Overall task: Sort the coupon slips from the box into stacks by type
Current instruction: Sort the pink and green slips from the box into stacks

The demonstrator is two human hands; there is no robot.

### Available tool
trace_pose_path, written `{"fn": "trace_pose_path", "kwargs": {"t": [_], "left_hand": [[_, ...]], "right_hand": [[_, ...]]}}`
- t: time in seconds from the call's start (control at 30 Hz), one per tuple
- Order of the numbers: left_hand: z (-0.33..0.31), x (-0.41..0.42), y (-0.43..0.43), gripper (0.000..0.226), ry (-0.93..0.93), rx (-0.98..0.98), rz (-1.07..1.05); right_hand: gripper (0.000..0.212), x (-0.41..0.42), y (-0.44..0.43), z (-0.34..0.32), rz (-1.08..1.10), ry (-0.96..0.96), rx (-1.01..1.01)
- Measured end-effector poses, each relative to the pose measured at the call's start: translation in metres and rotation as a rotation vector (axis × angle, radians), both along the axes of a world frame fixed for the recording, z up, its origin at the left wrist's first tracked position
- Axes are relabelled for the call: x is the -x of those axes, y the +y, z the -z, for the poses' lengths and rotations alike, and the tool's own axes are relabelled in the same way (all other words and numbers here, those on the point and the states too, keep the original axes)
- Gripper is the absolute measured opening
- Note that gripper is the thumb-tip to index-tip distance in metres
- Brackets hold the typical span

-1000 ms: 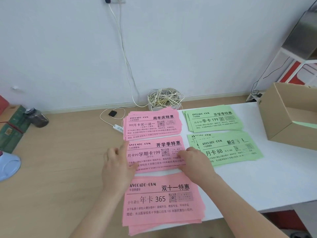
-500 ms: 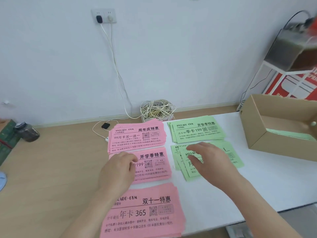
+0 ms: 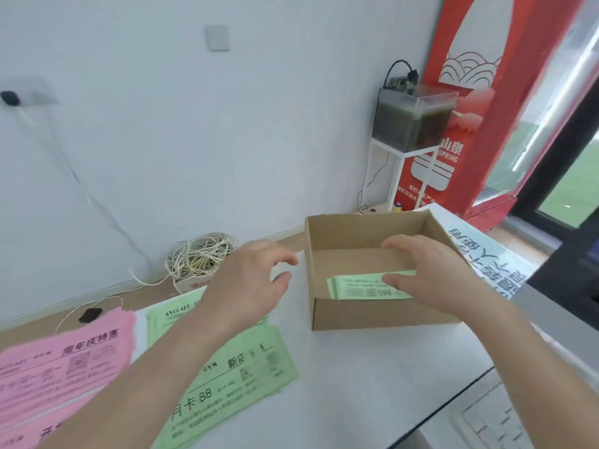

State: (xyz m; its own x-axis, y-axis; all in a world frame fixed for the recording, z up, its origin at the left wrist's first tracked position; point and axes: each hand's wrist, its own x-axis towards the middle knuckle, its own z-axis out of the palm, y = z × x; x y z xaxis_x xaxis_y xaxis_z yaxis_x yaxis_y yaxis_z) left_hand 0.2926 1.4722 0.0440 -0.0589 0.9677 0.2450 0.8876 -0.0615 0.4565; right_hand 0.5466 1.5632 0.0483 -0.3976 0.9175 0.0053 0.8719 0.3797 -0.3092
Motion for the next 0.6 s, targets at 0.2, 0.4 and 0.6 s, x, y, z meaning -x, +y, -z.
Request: {"fn": "trace_pose_path", "kwargs": {"t": [0.2,0.4,0.6], "left_hand": [[0.04,-0.084,0.135,0.049,0.401,0.441,0.201],[0.097,-0.115,0.187,0.083,0.505,0.844,0.164],[0.117,-0.122,0.202,0.093,0.48,0.862,0.063]], "right_hand": [[0.082,-0.032,0.105,0.046,-0.048,-0.235,0.298],[0.109,-0.037,0.156,0.101,-0.115,-0.479,0.475],[0.103,-0.033,0.173,0.116,-0.232,-0.573,0.387]]}}
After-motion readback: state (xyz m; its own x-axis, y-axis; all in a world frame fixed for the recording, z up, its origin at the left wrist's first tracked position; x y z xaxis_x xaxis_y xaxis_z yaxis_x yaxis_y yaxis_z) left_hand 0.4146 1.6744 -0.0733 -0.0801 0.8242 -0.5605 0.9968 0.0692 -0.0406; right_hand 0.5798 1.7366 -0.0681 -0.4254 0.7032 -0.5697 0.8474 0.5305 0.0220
